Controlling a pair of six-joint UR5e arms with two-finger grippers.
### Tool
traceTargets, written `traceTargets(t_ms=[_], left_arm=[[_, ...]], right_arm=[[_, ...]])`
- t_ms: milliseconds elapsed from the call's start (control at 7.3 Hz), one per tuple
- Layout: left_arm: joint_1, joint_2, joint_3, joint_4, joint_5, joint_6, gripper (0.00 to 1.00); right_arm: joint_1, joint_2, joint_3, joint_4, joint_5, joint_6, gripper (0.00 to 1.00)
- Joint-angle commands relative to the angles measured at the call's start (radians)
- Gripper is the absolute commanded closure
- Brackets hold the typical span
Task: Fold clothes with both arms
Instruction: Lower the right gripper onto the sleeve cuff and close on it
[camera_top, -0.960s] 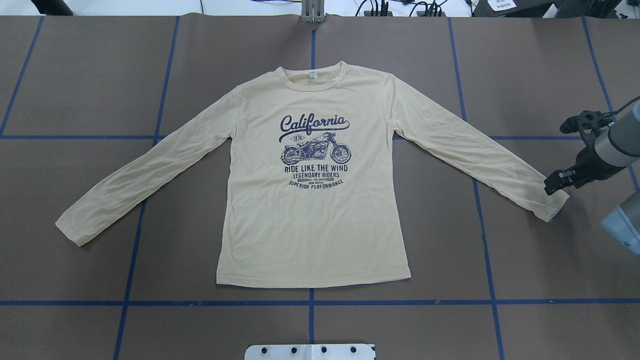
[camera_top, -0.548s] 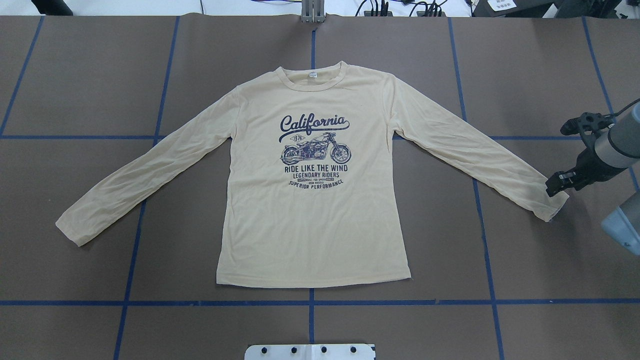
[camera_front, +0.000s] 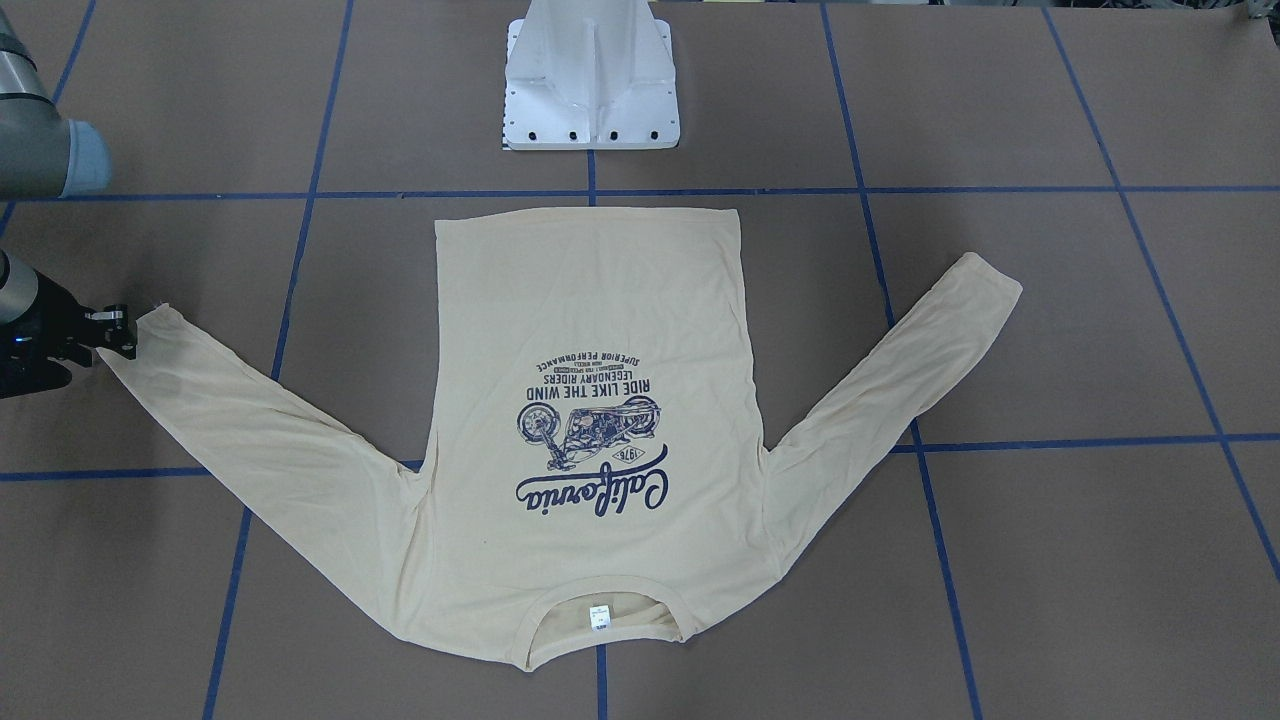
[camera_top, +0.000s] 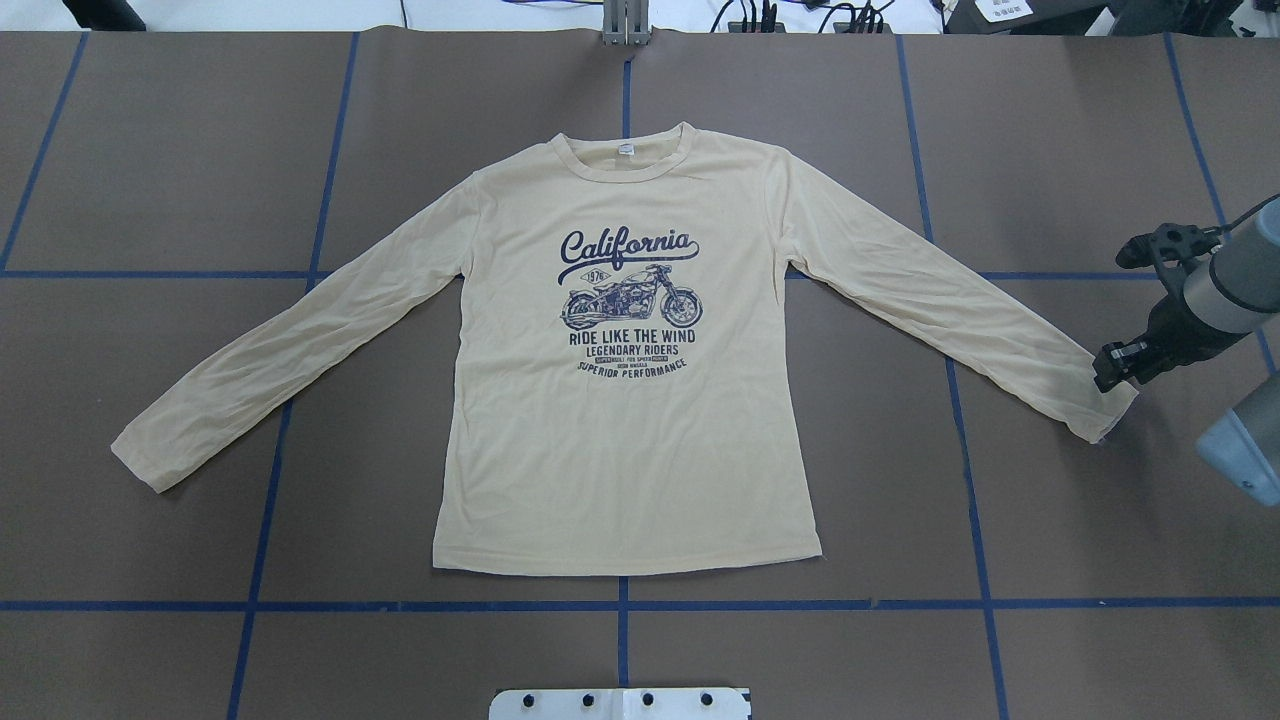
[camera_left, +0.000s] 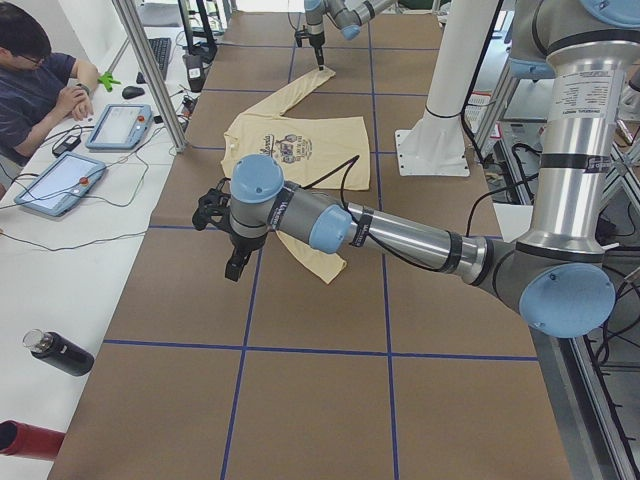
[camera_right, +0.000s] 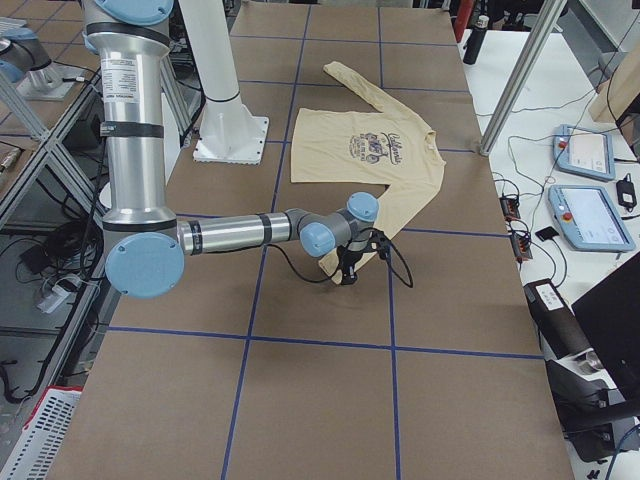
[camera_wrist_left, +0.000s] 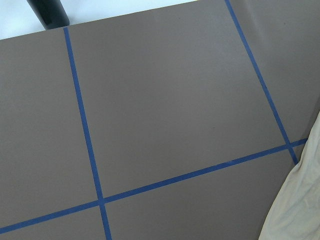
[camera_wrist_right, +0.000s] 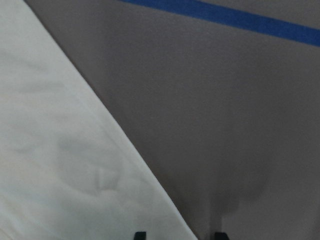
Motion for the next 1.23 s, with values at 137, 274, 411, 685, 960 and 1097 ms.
traceTargets(t_ms=[137,274,411,685,960,1097], left_arm=[[-0.001,0.0,-0.003,0.0,0.0,0.0,0.01],[-0.001,0.0,-0.003,0.0,0.0,0.0,0.01],[0.0,0.0,-0.003,0.0,0.0,0.0,0.01],[0.0,0.0,-0.003,0.0,0.0,0.0,0.01],[-0.001,0.0,-0.001,0.0,0.0,0.0,0.01],[0.0,0.0,-0.001,0.0,0.0,0.0,0.01]], right_arm=[[0.0,-0.001,-0.005,-0.004,0.001,-0.001,0.41],[0.0,0.001,-0.011,-0.003,0.001,-0.001,0.4],[0.0,0.001,-0.012,-0.003,0.001,-0.001,0.4],[0.0,-0.001,-0.011,-0.003,0.001,0.0,0.51],[0.0,-0.006,-0.009,0.002,-0.002,0.0,0.85],[-0.002,-0.004,-0.009,0.002,-0.002,0.002,1.0]])
